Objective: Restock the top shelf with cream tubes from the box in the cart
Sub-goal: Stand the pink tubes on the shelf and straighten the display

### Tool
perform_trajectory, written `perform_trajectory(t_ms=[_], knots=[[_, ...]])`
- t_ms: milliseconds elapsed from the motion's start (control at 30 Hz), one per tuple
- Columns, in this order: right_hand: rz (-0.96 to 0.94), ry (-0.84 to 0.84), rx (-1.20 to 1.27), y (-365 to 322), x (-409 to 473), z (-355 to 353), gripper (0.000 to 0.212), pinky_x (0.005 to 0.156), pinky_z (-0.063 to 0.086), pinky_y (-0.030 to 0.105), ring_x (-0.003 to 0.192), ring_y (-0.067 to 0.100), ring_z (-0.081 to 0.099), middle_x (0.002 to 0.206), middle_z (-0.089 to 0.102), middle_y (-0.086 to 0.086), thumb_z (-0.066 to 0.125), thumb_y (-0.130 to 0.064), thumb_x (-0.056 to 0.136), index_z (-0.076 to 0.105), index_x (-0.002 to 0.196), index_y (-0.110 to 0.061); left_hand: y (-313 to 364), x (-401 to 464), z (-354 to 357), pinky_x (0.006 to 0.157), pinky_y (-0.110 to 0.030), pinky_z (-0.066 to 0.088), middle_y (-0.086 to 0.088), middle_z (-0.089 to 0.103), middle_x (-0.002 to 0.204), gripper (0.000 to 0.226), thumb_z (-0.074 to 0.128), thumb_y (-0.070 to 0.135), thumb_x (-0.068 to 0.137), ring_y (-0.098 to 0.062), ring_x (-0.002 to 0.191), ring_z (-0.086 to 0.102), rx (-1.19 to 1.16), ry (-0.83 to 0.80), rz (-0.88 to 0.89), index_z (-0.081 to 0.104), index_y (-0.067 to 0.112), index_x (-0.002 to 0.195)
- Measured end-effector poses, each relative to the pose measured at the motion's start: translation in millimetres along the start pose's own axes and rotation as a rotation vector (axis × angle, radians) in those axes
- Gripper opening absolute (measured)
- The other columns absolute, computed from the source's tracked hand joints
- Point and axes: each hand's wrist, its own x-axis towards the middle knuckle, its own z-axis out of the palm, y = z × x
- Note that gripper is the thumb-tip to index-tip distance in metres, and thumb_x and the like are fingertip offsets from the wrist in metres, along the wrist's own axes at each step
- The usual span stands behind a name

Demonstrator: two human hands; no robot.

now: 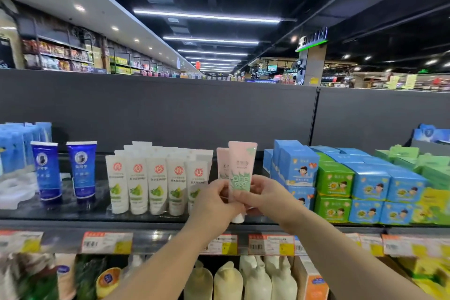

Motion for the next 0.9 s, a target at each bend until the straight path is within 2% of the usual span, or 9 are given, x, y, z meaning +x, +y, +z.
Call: perform_trajectory(t_ms=[100,167,233,333,433,567,700,900], knots=[[-0.037,0.151,0.067,6,6,-9,0.019,0.087,0.058,0.042,0.094,0.014,0.072,0.103,0.075,-0.006,0.069,-0.025,0.089,0.068,0.108,-0.025,-1,3,6,0.065,-0.006,0.047,0.022,0.062,0.107,0.045,0.076,0.025,0.081,0.007,0.095,0.059,0.060,-0.007,0.027,0.055,0.032,0.120],[-0.046,0.242,0.086,8,12,-21,0.016,0.088,0.058,0.043,0.097,0.015,0.071,0.104,0.074,-0.006,0.067,-0.023,0.091,0.067,0.106,-0.023,-9,2,4,0.075,-0.008,0.044,0.023,0.056,0.112,0.049,0.075,0.039,0.080,0.005,0.101,0.055,0.246,0.006,0.075,0.052,0.035,0.124],[-0.054,0.306,0.007,12,19,-28,0.016,0.089,0.057,0.043,0.100,0.015,0.069,0.107,0.072,-0.007,0.067,-0.024,0.091,0.065,0.106,-0.025,-21,0,1,0.084,-0.016,0.044,0.020,0.055,0.114,0.044,0.068,0.047,0.084,0.000,0.105,0.052,0.483,0.021,0.146,0.056,0.033,0.124],[-0.057,0.356,-0.186,17,25,-21,0.020,0.082,0.055,0.030,0.100,0.009,0.064,0.109,0.066,-0.011,0.066,-0.028,0.091,0.056,0.108,-0.030,-36,-3,1,0.091,-0.021,0.043,0.019,0.057,0.119,0.036,0.061,0.046,0.088,-0.002,0.111,0.050,0.634,0.011,0.200,0.058,0.034,0.122],[-0.055,0.358,-0.235,26,31,-8,0.027,0.076,0.051,0.021,0.104,0.008,0.061,0.113,0.064,-0.014,0.066,-0.032,0.091,0.055,0.116,-0.028,-43,-2,2,0.093,-0.018,0.038,0.020,0.056,0.122,0.036,0.061,0.043,0.089,0.000,0.113,0.046,0.645,0.004,0.218,0.058,0.034,0.124],[-0.017,0.268,-0.314,36,32,1,0.033,0.085,0.054,0.028,0.107,0.007,0.060,0.118,0.064,-0.015,0.063,-0.033,0.093,0.054,0.124,-0.028,-45,-1,2,0.093,-0.016,0.037,0.017,0.055,0.122,0.042,0.062,0.039,0.089,-0.002,0.116,0.046,0.636,0.006,0.207,0.054,0.033,0.130],[-0.035,0.255,-0.381,35,33,3,0.031,0.070,0.043,0.013,0.103,0.004,0.055,0.123,0.062,-0.014,0.060,-0.034,0.094,0.052,0.124,-0.028,-46,-1,3,0.098,-0.021,0.038,0.013,0.052,0.128,0.058,0.061,0.037,0.091,-0.006,0.119,0.043,0.623,0.001,0.183,0.038,0.034,0.144],[-0.030,0.236,-0.389,35,35,4,0.033,0.078,0.044,0.018,0.107,0.007,0.054,0.128,0.061,-0.010,0.059,-0.033,0.095,0.050,0.126,-0.025,-47,2,4,0.097,-0.022,0.040,0.012,0.053,0.128,0.063,0.061,0.038,0.091,-0.007,0.119,0.045,0.619,0.029,0.179,0.033,0.034,0.147]])
